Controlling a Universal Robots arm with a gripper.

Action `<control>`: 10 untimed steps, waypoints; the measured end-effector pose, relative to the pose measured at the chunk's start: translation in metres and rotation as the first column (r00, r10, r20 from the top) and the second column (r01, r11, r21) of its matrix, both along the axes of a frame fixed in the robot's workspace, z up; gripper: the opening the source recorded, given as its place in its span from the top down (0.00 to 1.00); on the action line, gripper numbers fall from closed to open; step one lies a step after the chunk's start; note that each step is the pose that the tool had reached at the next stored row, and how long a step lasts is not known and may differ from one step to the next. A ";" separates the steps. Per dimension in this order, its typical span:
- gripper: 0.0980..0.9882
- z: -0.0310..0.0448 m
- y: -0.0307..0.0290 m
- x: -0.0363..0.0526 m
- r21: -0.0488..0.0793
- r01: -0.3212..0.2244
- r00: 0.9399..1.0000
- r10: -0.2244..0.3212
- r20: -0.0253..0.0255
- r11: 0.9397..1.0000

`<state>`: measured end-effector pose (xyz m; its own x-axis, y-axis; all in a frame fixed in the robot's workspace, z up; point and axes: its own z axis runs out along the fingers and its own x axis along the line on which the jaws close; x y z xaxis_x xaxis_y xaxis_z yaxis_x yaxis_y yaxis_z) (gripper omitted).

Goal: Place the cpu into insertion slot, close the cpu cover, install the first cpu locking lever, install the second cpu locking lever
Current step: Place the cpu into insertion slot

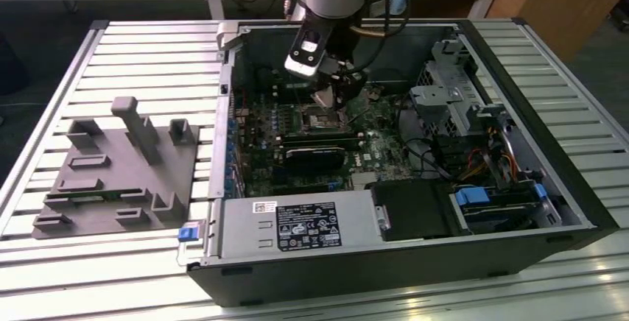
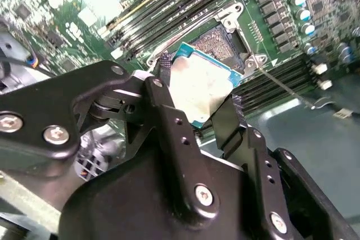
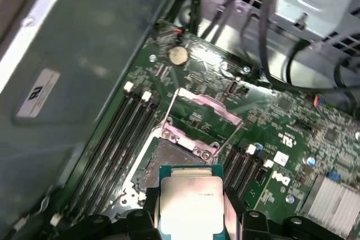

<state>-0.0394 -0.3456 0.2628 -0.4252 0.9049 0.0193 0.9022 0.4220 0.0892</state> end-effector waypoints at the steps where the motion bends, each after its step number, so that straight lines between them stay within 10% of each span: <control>1: 0.51 -0.0004 0.0000 0.0000 0.000 0.018 1.000 -0.018 0.000 1.000; 10: 0.51 -0.0041 0.0000 0.0000 0.000 0.180 0.984 -0.180 0.000 0.984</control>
<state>-0.0394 -0.3456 0.2587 -0.2549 0.9668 0.0194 0.9635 0.2523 0.0893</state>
